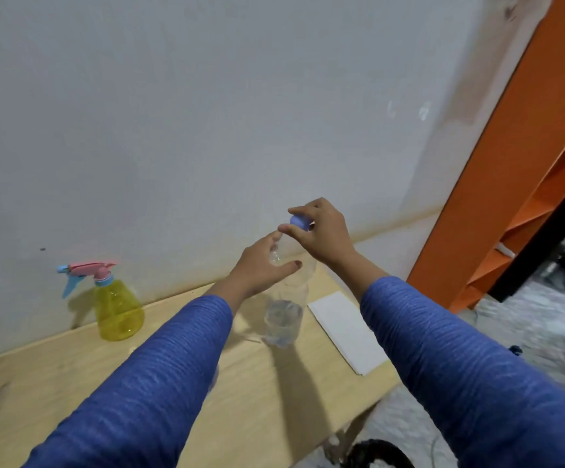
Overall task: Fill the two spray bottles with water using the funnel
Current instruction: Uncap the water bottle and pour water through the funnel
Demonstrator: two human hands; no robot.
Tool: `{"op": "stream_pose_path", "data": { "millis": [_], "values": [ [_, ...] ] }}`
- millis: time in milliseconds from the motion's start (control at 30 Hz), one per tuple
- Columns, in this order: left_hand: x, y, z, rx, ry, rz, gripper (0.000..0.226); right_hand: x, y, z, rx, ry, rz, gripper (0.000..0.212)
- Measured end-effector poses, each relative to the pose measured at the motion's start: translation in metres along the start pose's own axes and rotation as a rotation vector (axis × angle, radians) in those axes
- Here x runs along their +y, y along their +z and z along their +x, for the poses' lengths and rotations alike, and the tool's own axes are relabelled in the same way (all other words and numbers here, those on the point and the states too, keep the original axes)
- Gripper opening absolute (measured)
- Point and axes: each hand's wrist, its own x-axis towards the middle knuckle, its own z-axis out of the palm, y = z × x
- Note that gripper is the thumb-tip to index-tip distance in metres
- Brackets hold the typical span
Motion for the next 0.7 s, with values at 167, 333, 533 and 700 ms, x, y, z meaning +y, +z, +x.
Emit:
{"op": "stream_pose_path", "data": {
  "millis": [167,333,533,700],
  "values": [
    [0.002,0.017,-0.005,0.062,0.001,-0.097,0.079,-0.001,-0.005,-0.009,0.067,0.141,0.064,0.037],
    [-0.011,0.017,-0.005,0.077,-0.012,-0.183,0.075,0.003,-0.010,-0.008,-0.073,0.122,0.329,0.039],
    [-0.020,0.013,0.000,0.085,-0.028,-0.230,0.076,0.006,-0.020,0.011,-0.284,-0.020,0.215,0.033],
    [-0.021,0.015,-0.001,0.078,-0.024,-0.270,0.077,0.015,-0.025,0.018,-0.346,0.001,0.353,0.038]
  ]
}}
